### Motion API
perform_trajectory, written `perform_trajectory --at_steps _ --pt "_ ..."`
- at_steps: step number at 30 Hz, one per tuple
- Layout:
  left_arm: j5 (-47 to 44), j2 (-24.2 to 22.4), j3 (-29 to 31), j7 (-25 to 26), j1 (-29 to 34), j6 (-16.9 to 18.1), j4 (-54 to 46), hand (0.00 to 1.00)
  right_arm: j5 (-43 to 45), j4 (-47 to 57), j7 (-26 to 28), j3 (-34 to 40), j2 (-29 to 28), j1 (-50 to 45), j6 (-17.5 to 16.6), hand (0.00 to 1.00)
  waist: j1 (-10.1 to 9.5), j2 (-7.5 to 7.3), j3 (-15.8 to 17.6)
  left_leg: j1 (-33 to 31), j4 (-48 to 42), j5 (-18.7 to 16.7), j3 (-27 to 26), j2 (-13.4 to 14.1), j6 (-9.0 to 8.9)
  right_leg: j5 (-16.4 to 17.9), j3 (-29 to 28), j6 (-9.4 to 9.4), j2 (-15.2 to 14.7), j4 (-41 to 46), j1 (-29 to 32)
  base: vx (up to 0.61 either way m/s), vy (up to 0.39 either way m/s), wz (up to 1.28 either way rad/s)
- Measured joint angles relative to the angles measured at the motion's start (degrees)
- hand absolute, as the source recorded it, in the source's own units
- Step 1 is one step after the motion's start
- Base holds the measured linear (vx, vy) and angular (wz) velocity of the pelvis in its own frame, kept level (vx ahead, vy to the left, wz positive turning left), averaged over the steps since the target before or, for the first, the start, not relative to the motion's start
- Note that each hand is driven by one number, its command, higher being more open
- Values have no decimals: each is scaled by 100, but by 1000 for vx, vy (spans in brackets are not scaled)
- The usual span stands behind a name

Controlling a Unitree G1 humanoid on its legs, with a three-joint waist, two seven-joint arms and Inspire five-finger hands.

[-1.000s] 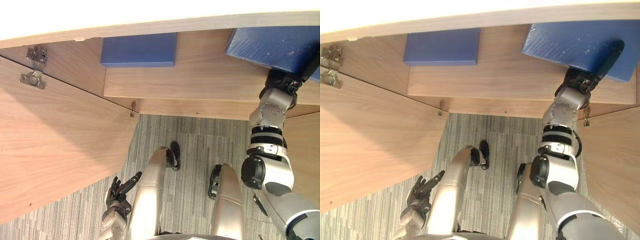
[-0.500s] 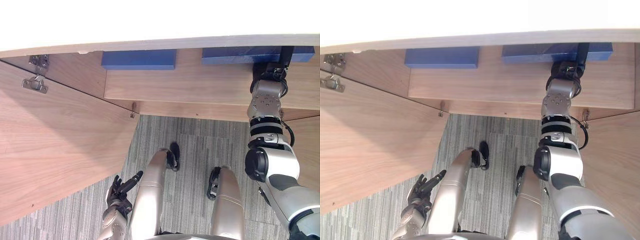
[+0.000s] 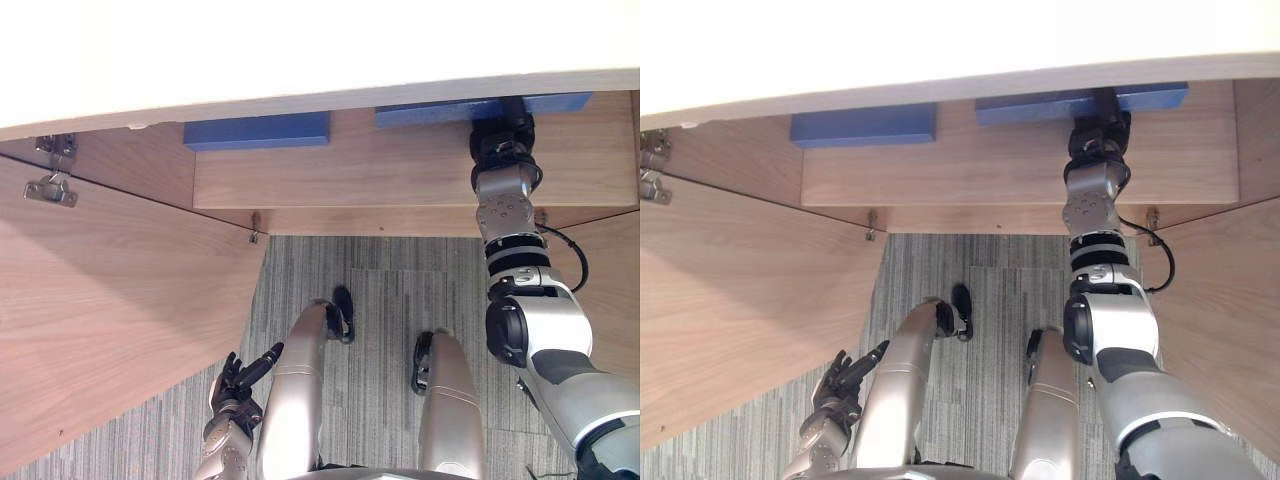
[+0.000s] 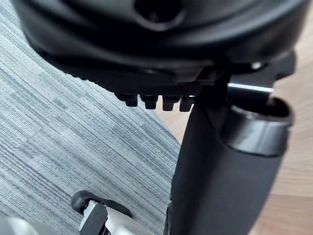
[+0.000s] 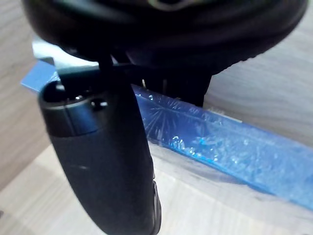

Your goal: Walk over to the cabinet, pick up the folder, carry it to the office cabinet, place the folder inside the office cabinet, then close the office cabinet door

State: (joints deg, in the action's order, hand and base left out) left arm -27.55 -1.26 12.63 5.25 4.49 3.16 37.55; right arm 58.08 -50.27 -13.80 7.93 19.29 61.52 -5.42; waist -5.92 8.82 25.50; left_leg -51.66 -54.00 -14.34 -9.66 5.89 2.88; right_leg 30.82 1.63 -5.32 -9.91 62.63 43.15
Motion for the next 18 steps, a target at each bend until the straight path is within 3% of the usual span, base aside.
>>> perform_trajectory --at_steps 4,14,18 --pt "3 25 -1 -154 -54 -3 50 100 -185 -246 456 -391 223 1 297 100 -1 -11 -2 110 209 92 -68 14 -2 -126 -25 82 16 -156 -42 -52 -1 -6" --pt "-7 268 -5 -294 -50 -2 203 100 1189 184 1353 -933 113 -815 89 100 -47 -129 -53 321 432 148 -90 17 -13 -199 4 108 32 -397 -238 -4 -1 0" --pt "-3 290 -4 -343 -50 -4 218 100 1146 284 1446 -1041 112 -970 104 100 -56 -146 -60 334 432 148 -90 18 -12 -204 4 108 32 -398 -251 -19 -4 0"
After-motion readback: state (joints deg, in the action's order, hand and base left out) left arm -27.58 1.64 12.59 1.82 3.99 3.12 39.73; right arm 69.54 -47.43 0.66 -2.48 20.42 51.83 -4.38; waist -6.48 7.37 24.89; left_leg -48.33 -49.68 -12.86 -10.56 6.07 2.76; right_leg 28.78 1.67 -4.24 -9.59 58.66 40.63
